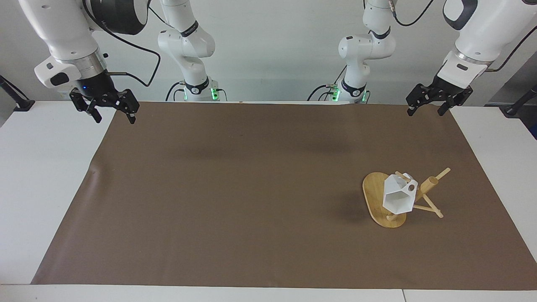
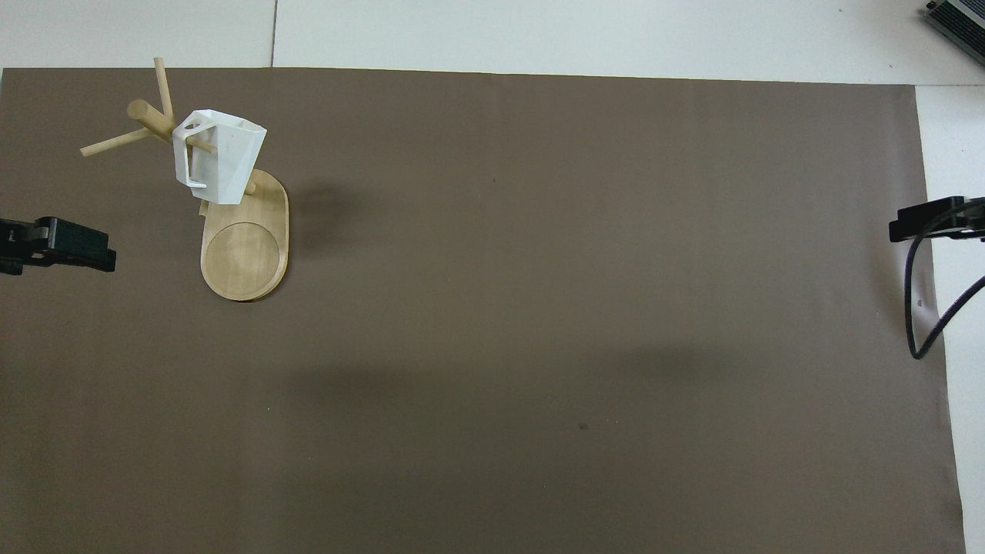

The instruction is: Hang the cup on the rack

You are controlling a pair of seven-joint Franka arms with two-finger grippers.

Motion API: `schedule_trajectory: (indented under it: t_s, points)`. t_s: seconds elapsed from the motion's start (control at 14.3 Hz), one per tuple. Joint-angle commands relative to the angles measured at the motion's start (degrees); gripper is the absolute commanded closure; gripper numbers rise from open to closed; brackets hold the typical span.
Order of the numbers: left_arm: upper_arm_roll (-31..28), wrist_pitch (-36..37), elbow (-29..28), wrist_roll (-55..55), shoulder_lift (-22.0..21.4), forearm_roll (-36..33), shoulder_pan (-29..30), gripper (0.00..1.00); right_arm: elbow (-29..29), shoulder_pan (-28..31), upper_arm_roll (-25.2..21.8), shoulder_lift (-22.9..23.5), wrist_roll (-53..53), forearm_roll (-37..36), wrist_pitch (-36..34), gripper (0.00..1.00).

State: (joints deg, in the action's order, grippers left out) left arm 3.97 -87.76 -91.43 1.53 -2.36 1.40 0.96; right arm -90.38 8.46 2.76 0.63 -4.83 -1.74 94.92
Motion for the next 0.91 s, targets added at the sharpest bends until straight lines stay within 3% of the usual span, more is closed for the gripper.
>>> schedule_trajectory:
  t_s: [0.0,0.84]
  points:
    - [-0.6,-0.7,-1.8,0.2,-1.5,0.2,-1.1,0.0,-0.8,0.1,0.2,-0.5,0.5,-0.4,0.3,0.0]
    - [-0.6,-0.2,-1.7,0.3,-1.5,0.2,-1.1,0.0,-0.7,0.7,0.4,-0.5,0.5,-0.4,0.2,0.0]
